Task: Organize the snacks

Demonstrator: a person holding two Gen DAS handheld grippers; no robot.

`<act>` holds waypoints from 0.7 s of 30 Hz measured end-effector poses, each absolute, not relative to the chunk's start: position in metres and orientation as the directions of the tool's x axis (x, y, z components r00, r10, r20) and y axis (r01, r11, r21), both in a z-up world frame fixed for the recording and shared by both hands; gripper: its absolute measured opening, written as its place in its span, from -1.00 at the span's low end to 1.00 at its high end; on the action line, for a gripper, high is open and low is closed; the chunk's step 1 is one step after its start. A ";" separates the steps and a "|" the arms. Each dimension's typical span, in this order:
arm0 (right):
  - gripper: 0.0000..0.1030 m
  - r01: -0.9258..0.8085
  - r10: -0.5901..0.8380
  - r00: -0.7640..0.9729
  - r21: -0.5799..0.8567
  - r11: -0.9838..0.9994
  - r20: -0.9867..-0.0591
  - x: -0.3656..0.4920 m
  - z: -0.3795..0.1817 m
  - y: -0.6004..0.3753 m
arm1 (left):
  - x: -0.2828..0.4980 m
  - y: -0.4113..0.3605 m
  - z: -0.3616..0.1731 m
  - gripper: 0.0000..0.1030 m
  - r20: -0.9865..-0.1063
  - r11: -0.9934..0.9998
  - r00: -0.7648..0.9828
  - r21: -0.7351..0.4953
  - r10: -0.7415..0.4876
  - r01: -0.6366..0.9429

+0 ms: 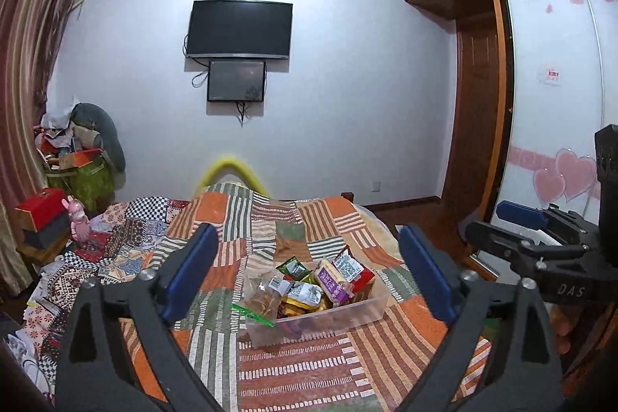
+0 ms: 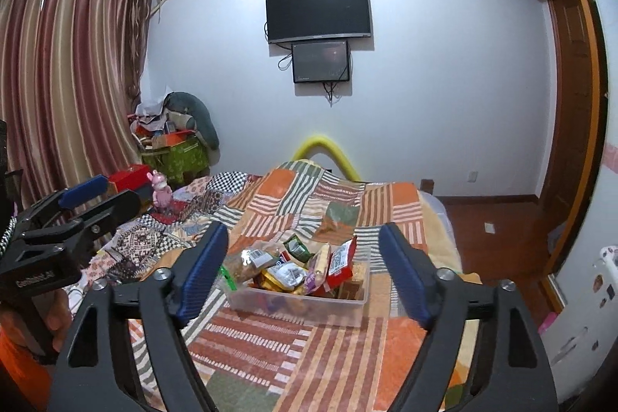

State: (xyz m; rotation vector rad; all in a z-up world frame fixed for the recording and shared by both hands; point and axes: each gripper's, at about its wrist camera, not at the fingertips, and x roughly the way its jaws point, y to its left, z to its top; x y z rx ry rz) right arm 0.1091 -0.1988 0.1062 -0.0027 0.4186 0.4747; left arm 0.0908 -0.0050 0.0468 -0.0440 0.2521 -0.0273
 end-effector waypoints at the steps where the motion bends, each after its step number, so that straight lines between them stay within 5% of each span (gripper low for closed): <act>1: 0.61 -0.441 0.437 0.811 0.085 0.893 -0.389 0.108 0.106 -0.197 | 0.089 -0.006 0.047 0.96 -0.246 0.999 0.969 -0.047 -0.030 0.019; 8: 1.00 -0.417 0.416 0.835 0.079 0.905 -0.359 0.092 0.105 -0.203 | 0.082 -0.013 0.042 1.00 -0.251 0.999 0.968 -0.030 -0.020 0.013; 21: 1.00 -0.408 0.407 0.845 0.075 0.910 -0.348 0.084 0.103 -0.205 | 0.080 -0.018 0.035 1.00 -0.248 1.000 0.969 -0.022 -0.016 0.011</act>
